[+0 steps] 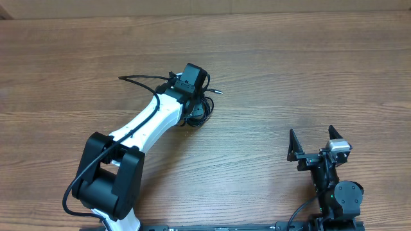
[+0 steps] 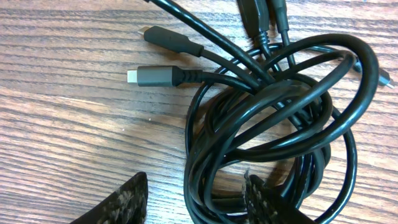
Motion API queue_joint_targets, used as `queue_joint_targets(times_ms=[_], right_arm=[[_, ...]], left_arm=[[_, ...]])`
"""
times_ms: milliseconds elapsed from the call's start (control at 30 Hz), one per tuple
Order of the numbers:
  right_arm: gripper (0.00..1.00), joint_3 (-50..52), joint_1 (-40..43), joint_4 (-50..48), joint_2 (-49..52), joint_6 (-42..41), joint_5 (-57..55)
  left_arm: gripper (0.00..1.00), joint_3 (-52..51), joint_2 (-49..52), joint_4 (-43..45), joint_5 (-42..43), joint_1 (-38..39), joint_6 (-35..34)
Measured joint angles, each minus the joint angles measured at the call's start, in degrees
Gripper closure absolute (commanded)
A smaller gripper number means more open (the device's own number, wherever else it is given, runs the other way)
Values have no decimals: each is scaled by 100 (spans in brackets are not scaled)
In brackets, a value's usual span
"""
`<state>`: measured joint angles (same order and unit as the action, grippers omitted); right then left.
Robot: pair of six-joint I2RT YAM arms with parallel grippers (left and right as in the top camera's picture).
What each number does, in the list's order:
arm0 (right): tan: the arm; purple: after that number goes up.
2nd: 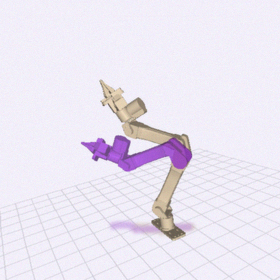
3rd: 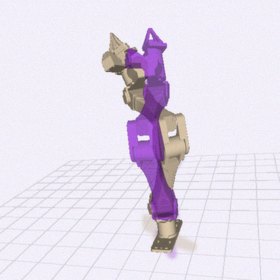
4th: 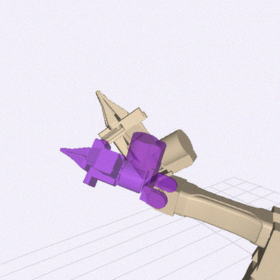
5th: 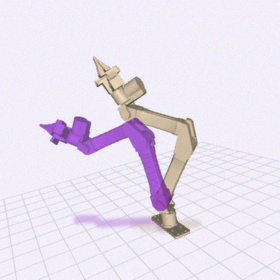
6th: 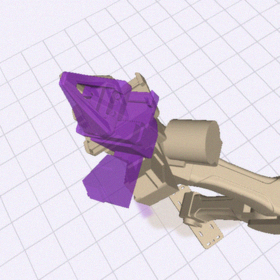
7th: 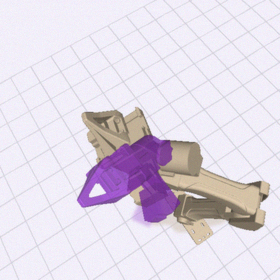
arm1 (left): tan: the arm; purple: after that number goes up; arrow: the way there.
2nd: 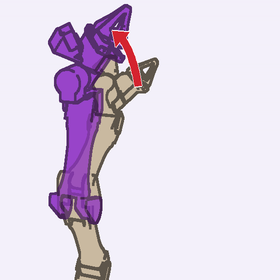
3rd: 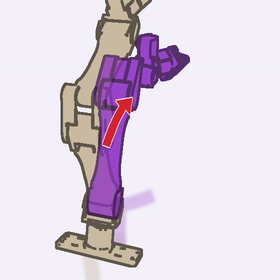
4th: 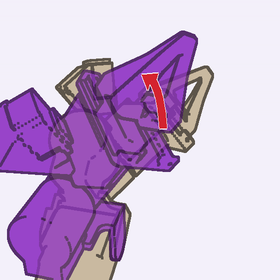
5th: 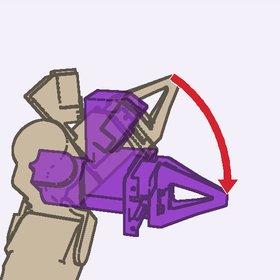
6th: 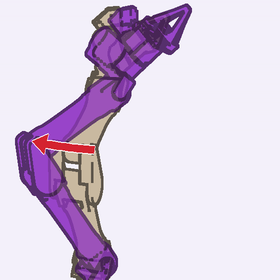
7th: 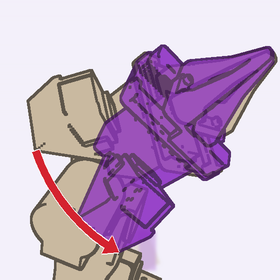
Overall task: Untangle cables
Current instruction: 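Lower the left gripper and close it on the cable loops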
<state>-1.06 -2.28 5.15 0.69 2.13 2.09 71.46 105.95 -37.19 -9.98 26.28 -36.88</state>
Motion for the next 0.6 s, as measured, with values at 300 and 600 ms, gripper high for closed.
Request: queue_joint_targets(times_ms=[300, 600], right_arm=[[0, 0, 0, 2, 0, 0, -2], [0, 0, 0, 0, -2, 0, 0]], left_arm=[[61, 2, 155, 37, -15, 2, 22], [56, 2, 186, 74, -15, 2, 44]])
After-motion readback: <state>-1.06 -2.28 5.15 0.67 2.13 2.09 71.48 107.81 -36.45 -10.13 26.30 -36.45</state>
